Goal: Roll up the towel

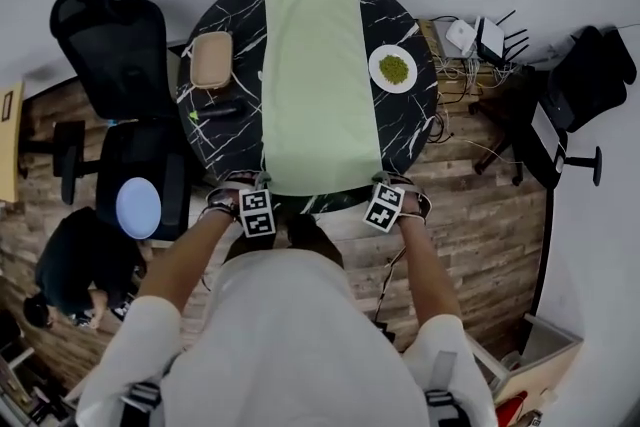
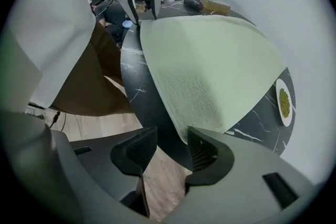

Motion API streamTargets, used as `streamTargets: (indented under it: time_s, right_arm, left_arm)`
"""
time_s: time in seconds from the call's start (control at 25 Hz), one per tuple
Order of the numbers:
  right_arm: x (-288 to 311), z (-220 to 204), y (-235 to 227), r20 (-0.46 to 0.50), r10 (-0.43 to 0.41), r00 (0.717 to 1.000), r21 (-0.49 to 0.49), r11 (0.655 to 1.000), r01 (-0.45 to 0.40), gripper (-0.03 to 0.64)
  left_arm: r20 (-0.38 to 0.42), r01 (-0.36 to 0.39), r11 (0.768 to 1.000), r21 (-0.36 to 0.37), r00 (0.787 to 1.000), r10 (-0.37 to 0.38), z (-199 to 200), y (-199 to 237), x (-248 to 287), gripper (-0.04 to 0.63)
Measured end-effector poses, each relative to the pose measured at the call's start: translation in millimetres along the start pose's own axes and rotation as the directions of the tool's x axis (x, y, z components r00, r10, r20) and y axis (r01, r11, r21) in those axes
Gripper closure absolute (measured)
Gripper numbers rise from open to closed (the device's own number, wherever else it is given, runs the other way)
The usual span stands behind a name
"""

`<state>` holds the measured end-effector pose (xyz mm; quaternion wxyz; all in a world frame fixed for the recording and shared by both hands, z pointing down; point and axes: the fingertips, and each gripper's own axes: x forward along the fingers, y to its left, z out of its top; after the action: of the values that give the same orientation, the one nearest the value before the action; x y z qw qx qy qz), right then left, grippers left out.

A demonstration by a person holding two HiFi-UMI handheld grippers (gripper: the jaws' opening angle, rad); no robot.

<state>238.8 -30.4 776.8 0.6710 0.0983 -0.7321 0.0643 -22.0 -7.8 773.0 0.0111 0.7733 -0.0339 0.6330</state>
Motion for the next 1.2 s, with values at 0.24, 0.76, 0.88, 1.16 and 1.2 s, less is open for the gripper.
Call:
streamTargets:
  time_s: [0.24,0.76,0.88,1.16,1.2]
  right_arm:
    - [-1,3,6,-0.002,-0.012,1.0,-0.002,1.0,0.012,0.509]
    - [-23,43,49,0.11,0.044,0.993,0.02,0.999,-0.047,0.612]
    - [-24,47,83,0.091,0.145,0.985,-0.009,0.989,-0.145,0.612]
    - [-37,50,129,0.128,0.263,0.956,0.037,0.962,-0.27,0.612]
    - [-41,52,124,0.149,0.245,0.958,0.057,0.965,-0.256,0.612]
  left_arm:
    - [0.042,0.013,1.0,-0.026,0.999,-0.012,-2,-6,0,0.493]
    - [0.035,-0.074,0.993,-0.097,0.996,0.078,-56,-5,-29,0.584]
    - [0.035,-0.023,0.995,-0.093,0.999,0.027,-66,-27,-35,0.584]
    - [0.038,0.066,0.992,-0.108,0.997,-0.062,-79,-67,-48,0.584]
    - [0.047,0.055,0.989,-0.136,0.998,-0.049,-78,-62,-53,0.584]
